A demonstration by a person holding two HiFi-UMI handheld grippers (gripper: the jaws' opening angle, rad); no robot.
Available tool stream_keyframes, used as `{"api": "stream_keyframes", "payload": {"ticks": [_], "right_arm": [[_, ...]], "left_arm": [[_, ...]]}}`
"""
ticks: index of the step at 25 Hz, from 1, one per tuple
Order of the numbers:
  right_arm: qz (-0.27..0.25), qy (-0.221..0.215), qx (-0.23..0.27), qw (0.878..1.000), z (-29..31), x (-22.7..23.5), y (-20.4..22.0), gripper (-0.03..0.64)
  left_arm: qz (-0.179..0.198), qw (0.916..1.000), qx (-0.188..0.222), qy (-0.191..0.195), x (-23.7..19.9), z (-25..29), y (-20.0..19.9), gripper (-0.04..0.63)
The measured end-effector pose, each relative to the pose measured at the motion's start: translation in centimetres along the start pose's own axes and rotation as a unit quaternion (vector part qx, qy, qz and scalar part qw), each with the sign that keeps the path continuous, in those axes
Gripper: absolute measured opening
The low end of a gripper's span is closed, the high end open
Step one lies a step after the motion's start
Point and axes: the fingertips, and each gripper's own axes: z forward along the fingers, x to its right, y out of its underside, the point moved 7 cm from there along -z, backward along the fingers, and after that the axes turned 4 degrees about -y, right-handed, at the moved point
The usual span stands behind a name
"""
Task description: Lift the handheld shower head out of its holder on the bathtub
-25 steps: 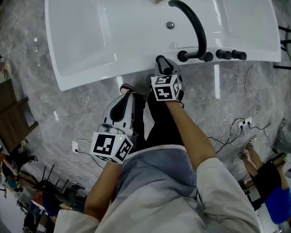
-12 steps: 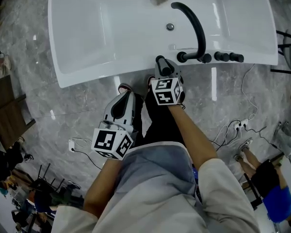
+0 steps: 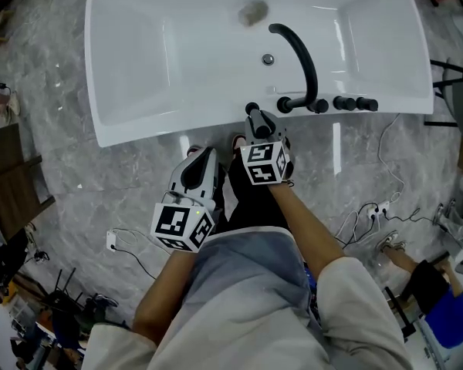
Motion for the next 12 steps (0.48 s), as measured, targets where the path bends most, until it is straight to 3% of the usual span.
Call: {"api": "stream_keyframes", "payload": {"ticks": [12], "right_arm": [[-0.009, -0.01, 0.024, 1.0, -3.1, 0.1, -2.2, 0.144]], "left_arm": [[0.001, 0.9999, 0.015, 0.0, 1.2, 0.5, -1.4, 0.003]]}}
